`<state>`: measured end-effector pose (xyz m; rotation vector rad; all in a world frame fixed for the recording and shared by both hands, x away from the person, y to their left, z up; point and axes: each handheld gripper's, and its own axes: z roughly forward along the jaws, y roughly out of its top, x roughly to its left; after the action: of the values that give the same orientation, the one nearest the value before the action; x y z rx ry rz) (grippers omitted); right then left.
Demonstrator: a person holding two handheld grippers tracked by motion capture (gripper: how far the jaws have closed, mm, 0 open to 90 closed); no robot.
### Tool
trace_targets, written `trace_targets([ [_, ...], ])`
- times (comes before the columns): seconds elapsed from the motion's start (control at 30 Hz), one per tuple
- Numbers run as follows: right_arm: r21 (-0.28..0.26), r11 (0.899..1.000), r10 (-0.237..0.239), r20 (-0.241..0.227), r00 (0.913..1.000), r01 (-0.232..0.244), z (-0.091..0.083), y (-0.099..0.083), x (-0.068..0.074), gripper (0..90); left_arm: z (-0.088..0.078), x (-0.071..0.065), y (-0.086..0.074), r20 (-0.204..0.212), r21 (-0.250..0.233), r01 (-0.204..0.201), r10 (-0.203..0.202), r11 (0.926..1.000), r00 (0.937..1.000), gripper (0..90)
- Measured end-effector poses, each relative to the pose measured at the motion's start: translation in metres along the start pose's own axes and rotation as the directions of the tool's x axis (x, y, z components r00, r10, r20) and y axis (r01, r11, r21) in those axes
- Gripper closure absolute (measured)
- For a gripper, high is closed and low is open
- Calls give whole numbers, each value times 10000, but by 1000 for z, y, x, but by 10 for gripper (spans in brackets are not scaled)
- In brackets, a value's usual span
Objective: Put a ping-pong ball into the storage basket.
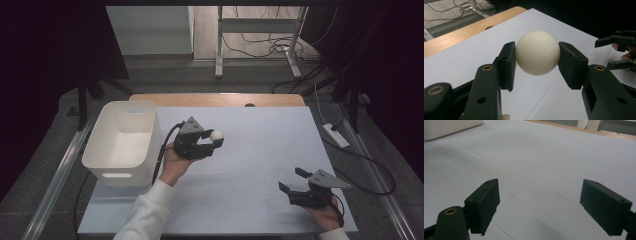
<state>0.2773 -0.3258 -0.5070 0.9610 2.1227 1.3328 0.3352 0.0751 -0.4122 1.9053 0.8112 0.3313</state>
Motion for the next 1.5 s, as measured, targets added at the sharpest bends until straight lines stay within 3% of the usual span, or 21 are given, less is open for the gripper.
trace_targets([
  [1.5, -5, 10000, 2, 47, 10000, -2, -1, 0, 0, 162, -30, 11, 3, -562, -516, 176, -205, 9985, 9982, 506],
])
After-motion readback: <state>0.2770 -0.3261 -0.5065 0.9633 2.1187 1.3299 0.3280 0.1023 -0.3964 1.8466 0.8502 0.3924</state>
